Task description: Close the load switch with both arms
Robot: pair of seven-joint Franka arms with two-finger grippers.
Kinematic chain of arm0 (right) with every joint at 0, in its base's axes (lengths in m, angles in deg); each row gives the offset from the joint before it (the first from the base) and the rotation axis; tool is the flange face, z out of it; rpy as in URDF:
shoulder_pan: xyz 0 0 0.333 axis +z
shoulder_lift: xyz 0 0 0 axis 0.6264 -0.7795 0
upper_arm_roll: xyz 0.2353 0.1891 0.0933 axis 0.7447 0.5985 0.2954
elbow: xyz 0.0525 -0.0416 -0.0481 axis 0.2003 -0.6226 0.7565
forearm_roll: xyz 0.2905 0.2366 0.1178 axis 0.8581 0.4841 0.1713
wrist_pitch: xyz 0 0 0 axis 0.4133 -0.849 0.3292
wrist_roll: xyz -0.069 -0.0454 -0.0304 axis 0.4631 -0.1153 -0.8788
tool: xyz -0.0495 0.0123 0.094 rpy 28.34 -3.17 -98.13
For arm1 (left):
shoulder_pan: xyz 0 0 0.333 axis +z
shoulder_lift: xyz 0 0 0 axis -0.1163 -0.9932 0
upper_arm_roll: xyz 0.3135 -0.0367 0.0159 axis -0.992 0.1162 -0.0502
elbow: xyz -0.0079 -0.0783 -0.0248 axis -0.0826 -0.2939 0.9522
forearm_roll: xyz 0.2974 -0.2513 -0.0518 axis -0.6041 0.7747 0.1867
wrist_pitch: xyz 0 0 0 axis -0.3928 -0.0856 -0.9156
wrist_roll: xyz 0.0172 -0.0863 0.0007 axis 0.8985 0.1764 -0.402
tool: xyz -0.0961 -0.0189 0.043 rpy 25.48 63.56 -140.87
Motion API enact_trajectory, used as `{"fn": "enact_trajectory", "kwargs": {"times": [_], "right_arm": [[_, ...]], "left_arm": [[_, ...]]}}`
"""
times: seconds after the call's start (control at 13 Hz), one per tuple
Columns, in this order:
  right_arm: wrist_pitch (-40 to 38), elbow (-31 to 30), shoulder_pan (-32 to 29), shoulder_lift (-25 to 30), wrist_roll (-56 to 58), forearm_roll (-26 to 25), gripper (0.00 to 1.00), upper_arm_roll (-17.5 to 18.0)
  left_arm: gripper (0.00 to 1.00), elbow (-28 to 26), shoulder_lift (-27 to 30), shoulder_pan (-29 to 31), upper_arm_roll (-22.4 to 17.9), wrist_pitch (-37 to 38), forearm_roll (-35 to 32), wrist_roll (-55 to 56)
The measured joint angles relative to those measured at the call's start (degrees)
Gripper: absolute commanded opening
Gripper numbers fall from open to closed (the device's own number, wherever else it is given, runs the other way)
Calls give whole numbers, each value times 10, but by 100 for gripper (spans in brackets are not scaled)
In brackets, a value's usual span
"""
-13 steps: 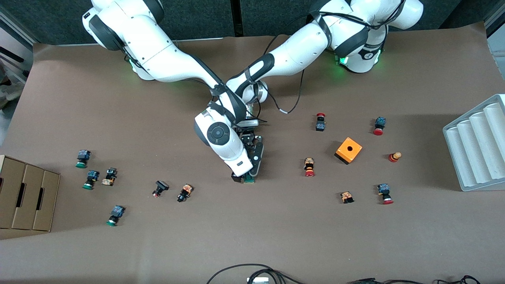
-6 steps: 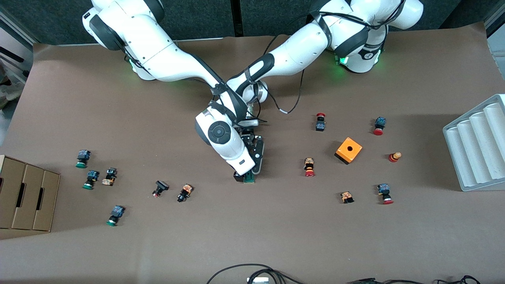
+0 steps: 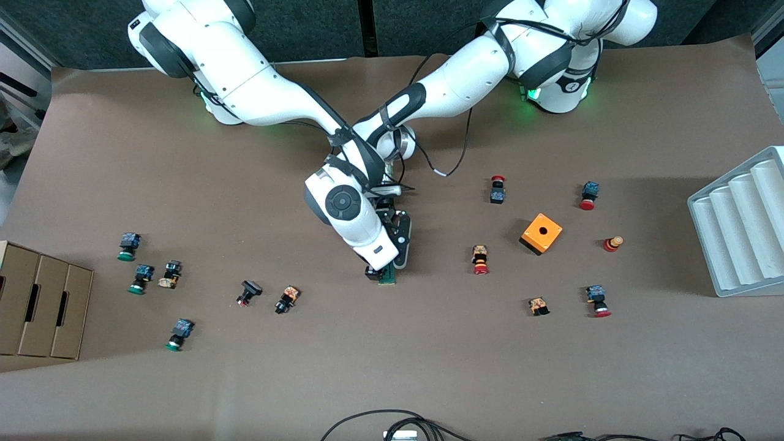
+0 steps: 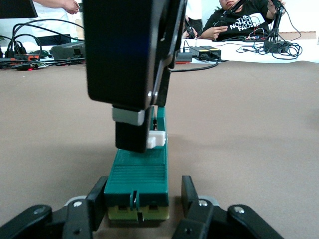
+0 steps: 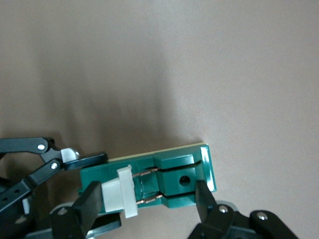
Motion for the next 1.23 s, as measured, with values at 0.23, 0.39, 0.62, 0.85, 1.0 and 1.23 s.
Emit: {"fn": "enact_trajectory", "kwargs": {"times": [0.23, 0.39, 0.62, 0.85, 1.0, 1.23], "right_arm": [[0, 0, 0, 0, 0, 0, 78, 0], [0, 0, 0, 1, 0, 0, 73, 1], [-3, -1, 1, 3, 1, -3, 71, 4], [-3, -1, 1, 3, 3, -5, 68, 4], [-4, -1, 1, 3, 4, -5, 63, 4], [-8, -1, 1, 5, 13, -5, 62, 6]], "left_arm": [[65, 0, 0, 0, 0, 0, 0, 0], [65, 0, 0, 0, 0, 0, 0, 0], [65, 0, 0, 0, 0, 0, 0, 0], [65, 0, 0, 0, 0, 0, 0, 0], [65, 0, 0, 0, 0, 0, 0, 0], [65, 0, 0, 0, 0, 0, 0, 0]]}}
